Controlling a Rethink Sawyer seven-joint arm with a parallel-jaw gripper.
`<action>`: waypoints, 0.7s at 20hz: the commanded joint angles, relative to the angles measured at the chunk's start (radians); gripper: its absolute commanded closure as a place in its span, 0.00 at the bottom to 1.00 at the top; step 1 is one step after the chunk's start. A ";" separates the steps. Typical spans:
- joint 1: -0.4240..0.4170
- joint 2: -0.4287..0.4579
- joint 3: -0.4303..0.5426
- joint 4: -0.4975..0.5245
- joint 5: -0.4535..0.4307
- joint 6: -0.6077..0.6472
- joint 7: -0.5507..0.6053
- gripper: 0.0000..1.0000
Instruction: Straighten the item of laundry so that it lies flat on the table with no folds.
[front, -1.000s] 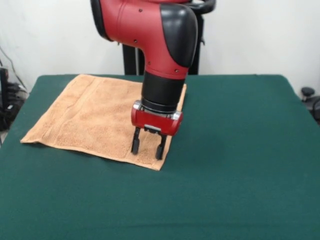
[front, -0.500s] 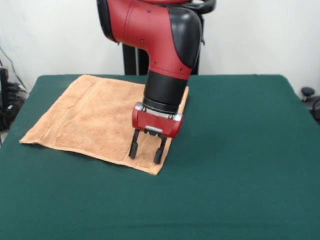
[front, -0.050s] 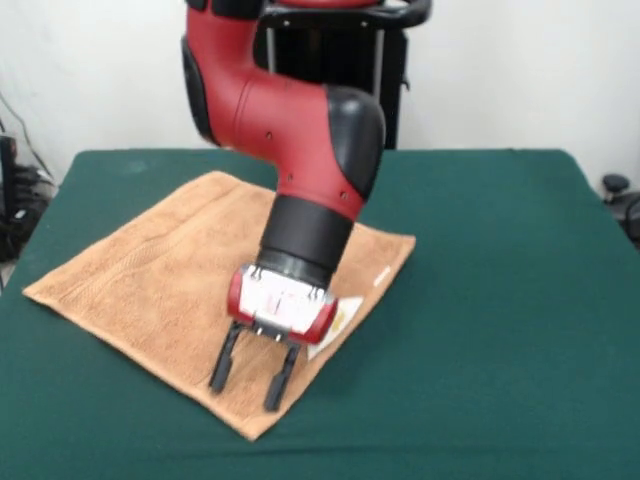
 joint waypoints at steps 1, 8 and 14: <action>-0.028 0.214 0.179 -0.141 0.106 0.046 0.248 0.00; -0.013 0.148 0.170 -0.057 0.260 0.308 0.181 0.00; -0.020 0.008 0.138 0.043 0.286 0.635 0.148 0.00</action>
